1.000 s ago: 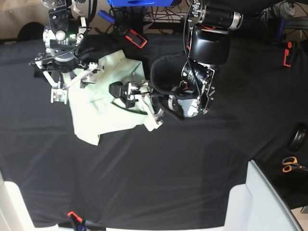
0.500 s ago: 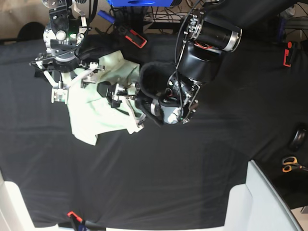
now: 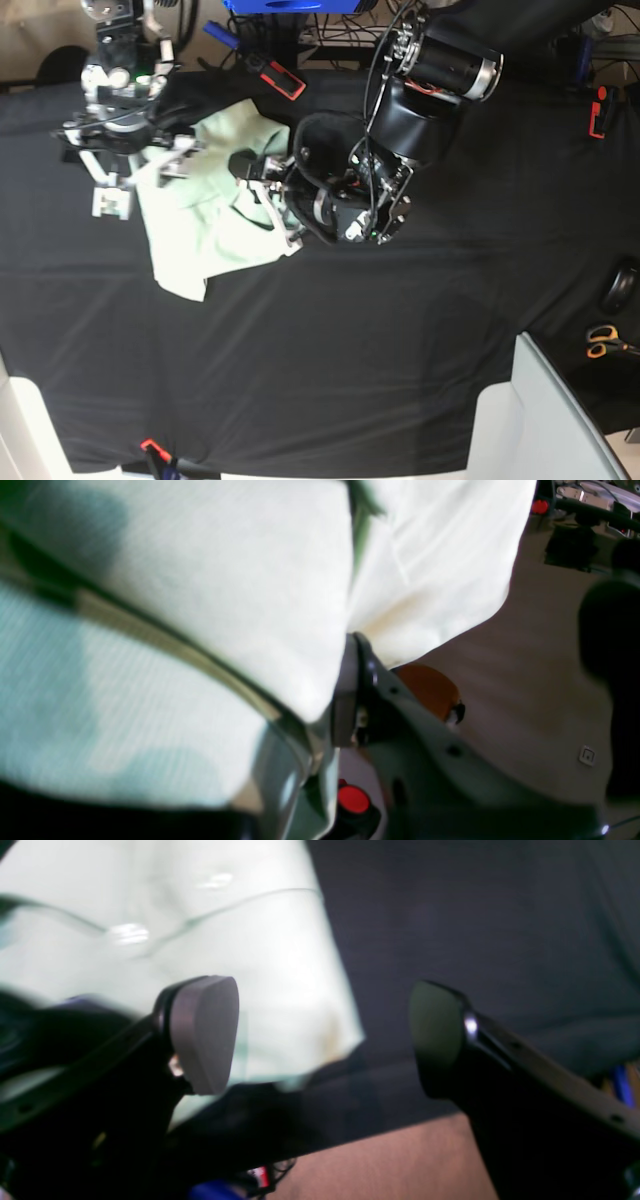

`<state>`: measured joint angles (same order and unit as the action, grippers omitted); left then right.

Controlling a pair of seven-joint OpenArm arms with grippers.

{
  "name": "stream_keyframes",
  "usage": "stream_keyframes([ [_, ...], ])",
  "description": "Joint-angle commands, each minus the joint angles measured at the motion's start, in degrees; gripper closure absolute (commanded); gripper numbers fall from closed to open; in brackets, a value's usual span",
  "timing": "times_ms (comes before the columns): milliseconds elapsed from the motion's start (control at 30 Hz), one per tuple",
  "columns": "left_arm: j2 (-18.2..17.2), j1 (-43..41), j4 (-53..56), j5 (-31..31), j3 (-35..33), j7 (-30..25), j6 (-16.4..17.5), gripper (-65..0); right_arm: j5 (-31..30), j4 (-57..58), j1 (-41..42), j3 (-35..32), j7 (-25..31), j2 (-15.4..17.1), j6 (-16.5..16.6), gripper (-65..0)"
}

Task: Fold the T-shirt properly
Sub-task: 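Drag the grasped shirt with the left gripper toward the table center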

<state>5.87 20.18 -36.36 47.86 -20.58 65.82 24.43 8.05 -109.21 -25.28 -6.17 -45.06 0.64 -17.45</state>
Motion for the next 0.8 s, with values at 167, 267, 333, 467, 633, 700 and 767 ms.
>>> stream_keyframes([
  [167, -3.7, 6.7, -0.6, -0.7, -4.5, 2.4, -0.1, 0.0, 0.7, -1.1, 0.0, 2.2, 1.1, 0.1, -0.1, -50.1],
  [267, -3.9, 9.7, -1.7, -0.7, -7.7, 2.9, -0.1, 0.0, 0.7, -1.1, 0.0, 2.2, 1.1, 0.1, -0.1, -50.1],
  [333, -4.7, 11.3, -3.2, -0.7, -10.9, 3.1, -0.1, 0.0, 0.7, -1.1, 0.0, 2.1, 1.1, 0.1, -0.1, -50.1],
  [467, -4.8, 15.4, -5.4, -0.7, -21.2, 6.3, -0.1, 0.0, 0.7, -1.1, 0.0, 2.1, 1.1, 0.1, -0.1, -50.1],
  [633, -6.7, 19.6, -9.9, -0.7, -35.7, 9.5, 0.0, 0.0, 0.7, -1.1, 0.0, 2.1, 1.1, 0.1, -0.1, -50.1],
  [700, -7.8, 20.9, -12.5, -0.7, -40.7, 10.7, 0.0, 0.0, 0.7, -1.1, 0.1, 2.2, 1.1, 0.1, -0.1, -50.1],
  [767, -9.2, 22.1, -15.1, -0.7, -45.1, 11.8, 0.1, 0.0, 0.7, -1.1, 0.2, 3.3, 1.1, 0.1, -0.1, -50.1],
])
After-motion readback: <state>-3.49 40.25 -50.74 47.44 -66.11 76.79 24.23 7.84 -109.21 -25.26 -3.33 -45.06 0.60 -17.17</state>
